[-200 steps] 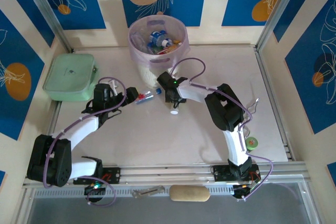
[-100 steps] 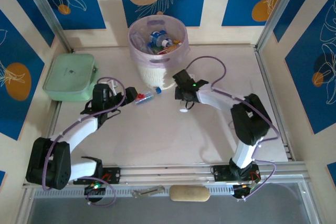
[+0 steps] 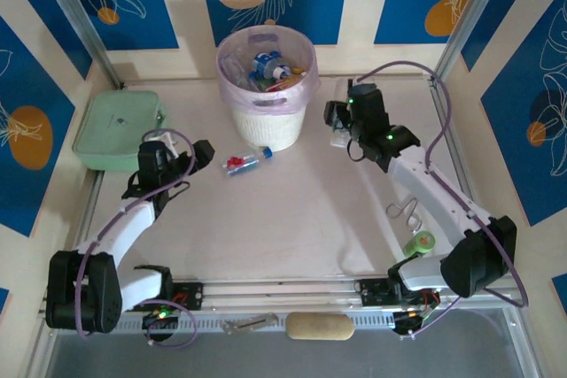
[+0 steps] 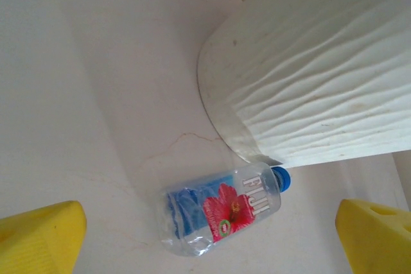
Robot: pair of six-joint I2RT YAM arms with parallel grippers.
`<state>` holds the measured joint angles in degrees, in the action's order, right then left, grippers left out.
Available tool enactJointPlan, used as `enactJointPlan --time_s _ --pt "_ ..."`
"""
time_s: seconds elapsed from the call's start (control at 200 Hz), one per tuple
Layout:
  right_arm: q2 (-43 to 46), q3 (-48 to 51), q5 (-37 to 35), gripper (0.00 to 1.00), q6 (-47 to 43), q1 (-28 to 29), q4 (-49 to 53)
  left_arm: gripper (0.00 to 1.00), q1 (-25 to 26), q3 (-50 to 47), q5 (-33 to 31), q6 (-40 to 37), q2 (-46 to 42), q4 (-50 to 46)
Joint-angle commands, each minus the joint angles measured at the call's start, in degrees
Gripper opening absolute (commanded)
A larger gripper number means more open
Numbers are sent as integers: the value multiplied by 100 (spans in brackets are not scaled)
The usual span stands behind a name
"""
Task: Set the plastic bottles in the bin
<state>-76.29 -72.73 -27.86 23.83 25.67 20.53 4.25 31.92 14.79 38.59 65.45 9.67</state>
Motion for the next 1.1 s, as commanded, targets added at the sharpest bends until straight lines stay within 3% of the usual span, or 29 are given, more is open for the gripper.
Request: enactJointPlan --time_s 0.0,0.44,0.595,0.725,0.935,1.01,1.095 --pt "88 -621 460 41 -545 -36 -278 99 -175 -206 206 45 -85 80" --pt "-1874 -3626 1479 41 -906 218 -336 99 -319 -663 513 251 -190 381" --pt "-2833 -4734 1745 41 -932 315 -82 99 -310 -881 1050 595 -69 904" --pt "-3785 -5956 1858 41 -994 329 397 99 -311 -1004 1301 699 -5 1126" --pt "-5560 -8658 1920 42 -1095 325 1937 99 -311 -1037 1268 368 -291 712" --pt "-5803 -8857 1857 42 -1072 320 2116 99 -311 -1056 1190 262 -419 571" --pt "-5747 -8434 1836 42 -1009 308 2000 100 -311 -1050 1154 162 -504 459"
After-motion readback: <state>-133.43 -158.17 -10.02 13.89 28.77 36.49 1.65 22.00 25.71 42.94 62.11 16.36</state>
